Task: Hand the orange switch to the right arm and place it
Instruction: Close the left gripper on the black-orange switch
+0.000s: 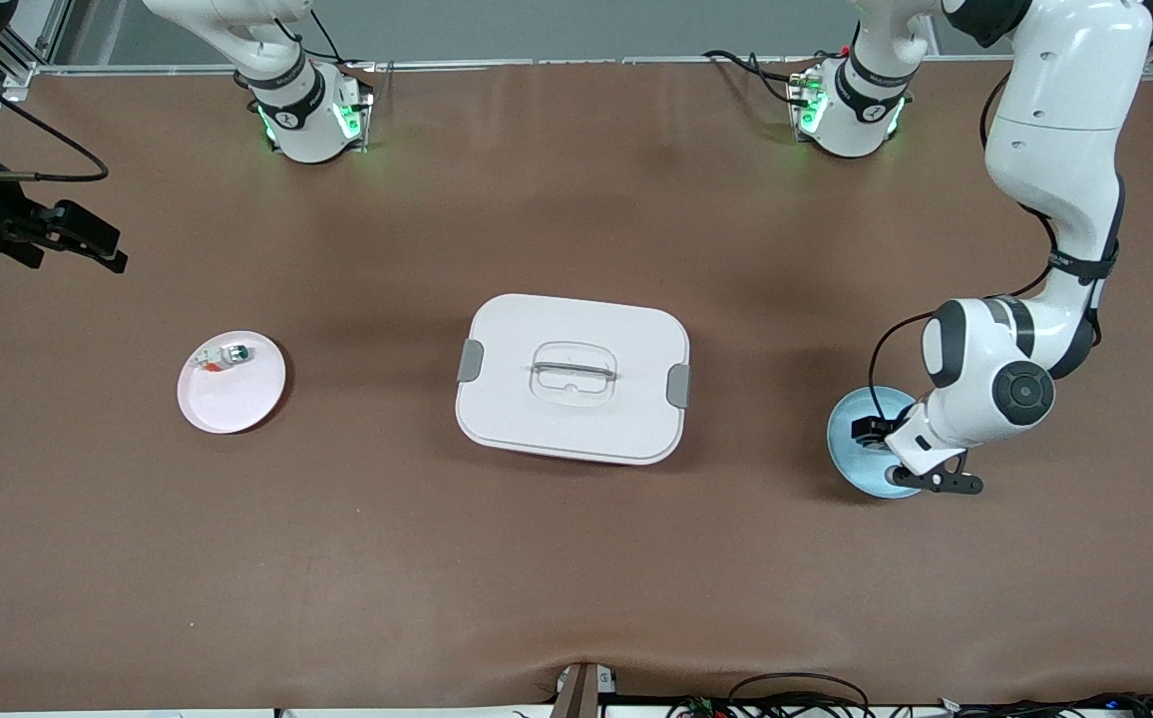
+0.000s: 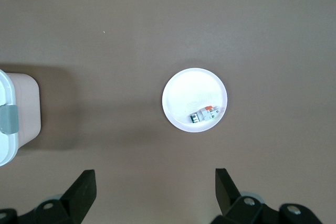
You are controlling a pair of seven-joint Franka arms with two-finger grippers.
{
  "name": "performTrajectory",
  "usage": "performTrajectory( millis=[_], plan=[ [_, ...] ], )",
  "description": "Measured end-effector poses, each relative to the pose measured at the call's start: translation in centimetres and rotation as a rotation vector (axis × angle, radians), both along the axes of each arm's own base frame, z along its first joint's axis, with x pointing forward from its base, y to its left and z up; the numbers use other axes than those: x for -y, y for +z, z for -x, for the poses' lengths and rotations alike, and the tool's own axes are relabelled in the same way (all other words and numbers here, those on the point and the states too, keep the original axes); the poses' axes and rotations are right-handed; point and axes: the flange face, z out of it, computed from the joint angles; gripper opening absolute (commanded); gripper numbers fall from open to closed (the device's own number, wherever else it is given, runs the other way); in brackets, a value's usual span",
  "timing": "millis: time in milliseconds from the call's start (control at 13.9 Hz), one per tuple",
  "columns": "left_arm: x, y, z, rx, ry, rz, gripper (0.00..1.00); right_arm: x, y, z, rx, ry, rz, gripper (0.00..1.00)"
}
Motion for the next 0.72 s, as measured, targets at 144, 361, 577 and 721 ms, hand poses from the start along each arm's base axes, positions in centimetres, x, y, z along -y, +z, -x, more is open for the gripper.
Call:
performTrajectory(
  millis=[144,361,577,721],
  plan=[
    [0.03,-0.05,-0.03,0.002,-0.001,0.000,1.00,0.00,0.00,0.00,0.000,0.000,0.000,1.00],
    [0.03,-0.02,-0.06,0.003,-0.001,0.000,1.00,0.00,0.00,0.00,0.000,0.000,0.000,1.00],
    [0.03,-0.02,-0.06,0.003,-0.001,0.000,1.00,0.00,0.00,0.00,0.000,0.000,0.000,1.00],
    [0.00,-0.02,-0.06,0.003,0.000,0.000,0.62,0.00,-0.01,0.00,0.000,0.000,0.000,1.00]
  ],
)
